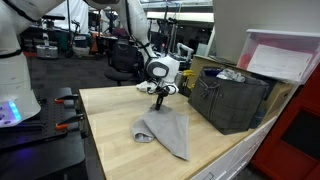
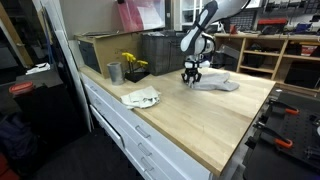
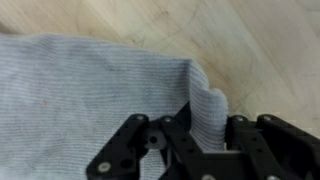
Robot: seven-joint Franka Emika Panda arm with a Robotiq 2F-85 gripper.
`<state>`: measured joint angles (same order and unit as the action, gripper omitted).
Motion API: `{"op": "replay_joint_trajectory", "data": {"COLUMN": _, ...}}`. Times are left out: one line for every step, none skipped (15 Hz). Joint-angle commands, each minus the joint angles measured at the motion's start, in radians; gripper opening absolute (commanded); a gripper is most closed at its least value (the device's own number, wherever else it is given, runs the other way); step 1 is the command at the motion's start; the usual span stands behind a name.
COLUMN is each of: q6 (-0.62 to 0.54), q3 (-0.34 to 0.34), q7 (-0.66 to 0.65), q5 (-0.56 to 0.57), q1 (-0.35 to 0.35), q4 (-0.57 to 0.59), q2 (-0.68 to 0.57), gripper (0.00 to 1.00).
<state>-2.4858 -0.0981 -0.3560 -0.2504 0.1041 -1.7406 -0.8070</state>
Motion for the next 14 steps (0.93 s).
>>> {"op": "replay_joint_trajectory", "data": {"q6": -0.014, "q3": 0.050, "q7": 0.029, "q5": -0.035, "q1": -0.007, "q4": -0.061, "q2": 0.086, "gripper": 0.03}}
{"op": "replay_joint_trajectory", "data": {"q6": -0.015, "q3": 0.066, "q7": 0.036, "q5": -0.046, "q1": -0.005, "q4": -0.067, "q2": 0.102, "gripper": 0.03}}
{"op": "replay_joint_trajectory", "data": {"q6": -0.017, "q3": 0.085, "q7": 0.048, "q5": -0.060, "q1": 0.002, "q4": -0.075, "q2": 0.123, "gripper": 0.03}}
{"op": "replay_joint_trajectory", "data": {"q6": -0.021, "q3": 0.100, "q7": 0.060, "q5": -0.075, "q1": 0.009, "q4": -0.086, "q2": 0.145, "gripper": 0.03}}
{"op": "replay_joint_trajectory", "data": {"q6": -0.024, "q3": 0.114, "q7": 0.076, "q5": -0.094, "q1": 0.017, "q4": -0.096, "q2": 0.165, "gripper": 0.03}}
{"op": "replay_joint_trajectory", "data": {"q6": -0.028, "q3": 0.125, "q7": 0.091, "q5": -0.116, "q1": 0.026, "q4": -0.109, "q2": 0.186, "gripper": 0.03}}
{"op": "replay_joint_trajectory", "data": {"q6": -0.032, "q3": 0.132, "q7": 0.107, "q5": -0.139, "q1": 0.035, "q4": -0.124, "q2": 0.207, "gripper": 0.03}}
{"op": "replay_joint_trajectory", "data": {"q6": -0.033, "q3": 0.138, "q7": 0.121, "q5": -0.167, "q1": 0.047, "q4": -0.139, "q2": 0.225, "gripper": 0.03}}
{"op": "replay_joint_trajectory", "data": {"q6": -0.037, "q3": 0.144, "q7": 0.135, "q5": -0.201, "q1": 0.063, "q4": -0.159, "q2": 0.246, "gripper": 0.03}}
{"op": "replay_joint_trajectory", "data": {"q6": -0.041, "q3": 0.146, "q7": 0.149, "q5": -0.234, "q1": 0.078, "q4": -0.179, "q2": 0.263, "gripper": 0.03}}
{"op": "replay_joint_trajectory", "data": {"q6": -0.047, "q3": 0.149, "q7": 0.168, "q5": -0.275, "q1": 0.098, "q4": -0.205, "q2": 0.282, "gripper": 0.03}}
{"op": "replay_joint_trajectory", "data": {"q6": -0.046, "q3": 0.152, "q7": 0.190, "q5": -0.316, "q1": 0.119, "q4": -0.226, "q2": 0.299, "gripper": 0.03}}
{"op": "replay_joint_trajectory", "data": {"q6": -0.049, "q3": 0.152, "q7": 0.212, "q5": -0.356, "q1": 0.141, "q4": -0.252, "q2": 0.316, "gripper": 0.03}}
{"op": "replay_joint_trajectory", "data": {"q6": -0.047, "q3": 0.151, "q7": 0.237, "q5": -0.397, "q1": 0.160, "q4": -0.271, "q2": 0.330, "gripper": 0.03}}
